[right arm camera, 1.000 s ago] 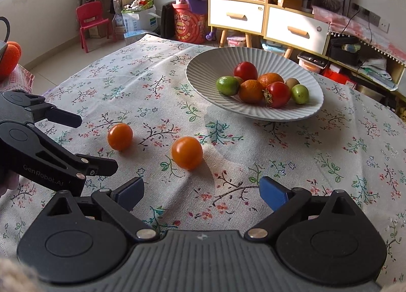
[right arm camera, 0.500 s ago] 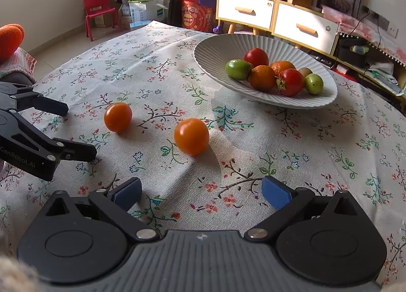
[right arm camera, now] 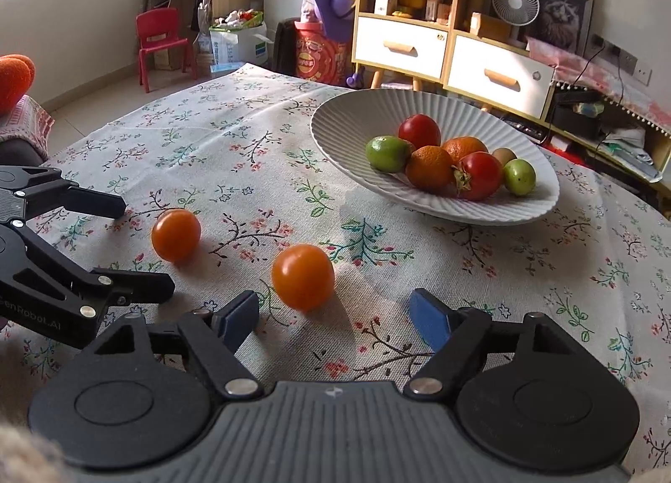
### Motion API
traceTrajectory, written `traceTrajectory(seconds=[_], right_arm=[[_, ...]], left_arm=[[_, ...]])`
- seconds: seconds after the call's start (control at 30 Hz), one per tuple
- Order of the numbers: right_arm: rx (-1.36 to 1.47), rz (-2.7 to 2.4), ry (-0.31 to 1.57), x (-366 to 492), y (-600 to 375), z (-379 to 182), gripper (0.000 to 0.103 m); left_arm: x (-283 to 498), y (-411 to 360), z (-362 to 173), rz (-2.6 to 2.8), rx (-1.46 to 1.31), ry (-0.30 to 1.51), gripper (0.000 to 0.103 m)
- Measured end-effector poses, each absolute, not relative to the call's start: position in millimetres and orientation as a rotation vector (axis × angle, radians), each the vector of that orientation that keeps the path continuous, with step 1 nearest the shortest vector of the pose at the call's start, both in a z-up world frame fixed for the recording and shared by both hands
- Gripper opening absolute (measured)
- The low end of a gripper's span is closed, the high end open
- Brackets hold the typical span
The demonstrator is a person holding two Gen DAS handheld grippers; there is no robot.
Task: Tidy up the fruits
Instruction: 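Move both open tools back toward the two orange tomatoes, then grasp an orange tomato with the right tool while the left tool grasps another, then carry both held orange tomatoes over the white plate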
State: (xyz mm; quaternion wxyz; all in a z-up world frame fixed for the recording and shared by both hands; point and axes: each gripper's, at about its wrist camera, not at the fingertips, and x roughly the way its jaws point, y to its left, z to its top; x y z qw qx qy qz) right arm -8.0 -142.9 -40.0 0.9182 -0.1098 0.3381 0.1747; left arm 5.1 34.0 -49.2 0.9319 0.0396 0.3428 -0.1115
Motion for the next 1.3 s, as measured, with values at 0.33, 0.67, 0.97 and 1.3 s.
traceTrajectory(seconds=[0.33,0.67,0.97,1.3], right_arm=[[-0.232,0.392,0.697,-5,-136,-37,0.049],[-0.222,0.398,0.7,-3,-134,-35,0.04],[-0.194,0.406,0.697,-1,-133,-32,0.028],[-0.164,0.398,0.686,2,-138,-25,0.028]], left_arm=[[10,25,-47,-0.248,0.083,0.681,0.071],[12,23,-45,-0.261,0.079,0.682,0.058],[18,23,-41,-0.261,0.057,0.686,0.025],[23,24,-35,-0.261,0.04,0.688,0.024]])
